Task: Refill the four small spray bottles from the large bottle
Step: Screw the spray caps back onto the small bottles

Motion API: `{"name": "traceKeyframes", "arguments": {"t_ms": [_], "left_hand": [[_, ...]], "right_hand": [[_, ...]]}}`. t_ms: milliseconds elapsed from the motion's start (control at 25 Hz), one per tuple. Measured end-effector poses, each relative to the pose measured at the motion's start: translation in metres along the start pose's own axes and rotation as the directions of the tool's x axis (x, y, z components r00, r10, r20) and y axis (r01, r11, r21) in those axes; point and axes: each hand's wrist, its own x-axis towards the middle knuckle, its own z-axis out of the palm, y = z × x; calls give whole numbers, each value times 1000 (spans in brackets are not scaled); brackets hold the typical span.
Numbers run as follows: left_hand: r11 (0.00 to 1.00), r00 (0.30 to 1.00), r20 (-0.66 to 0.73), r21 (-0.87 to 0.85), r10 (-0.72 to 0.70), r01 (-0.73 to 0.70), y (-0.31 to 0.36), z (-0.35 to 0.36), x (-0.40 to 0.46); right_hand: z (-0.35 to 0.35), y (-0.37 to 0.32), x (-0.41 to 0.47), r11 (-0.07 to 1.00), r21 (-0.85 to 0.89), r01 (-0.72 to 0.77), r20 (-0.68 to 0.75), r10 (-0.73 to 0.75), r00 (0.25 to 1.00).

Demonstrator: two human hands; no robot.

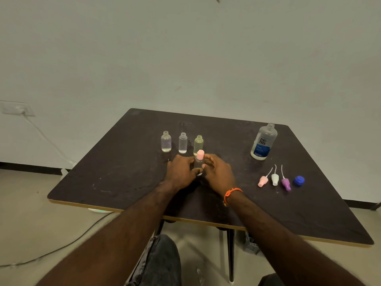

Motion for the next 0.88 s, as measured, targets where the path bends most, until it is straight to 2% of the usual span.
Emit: {"name": "traceKeyframes", "arguments": {"t_ms": [160, 400, 560, 760, 880], "left_hand": [[994, 994, -37, 32, -100, 101, -50, -36, -2], [963, 960, -94, 30, -263, 266, -111, -75, -2], [947, 943, -84, -18, -322, 322, -126, -80, 4], [948, 941, -118, -51, -317, 313, -120, -79, 6], [945, 932, -160, -26, -326, 327, -121, -80, -1]], "right_hand": [[51, -19, 14, 997, -14, 81, 178, -77, 981], [115, -52, 39, 997, 12, 81, 327, -81, 942], [132, -57, 48, 995, 55, 79, 337, -93, 937], [127, -51, 50, 995, 93, 31, 411, -67, 909], [115, -46, 43, 994, 80, 68, 329, -91, 940]]}}
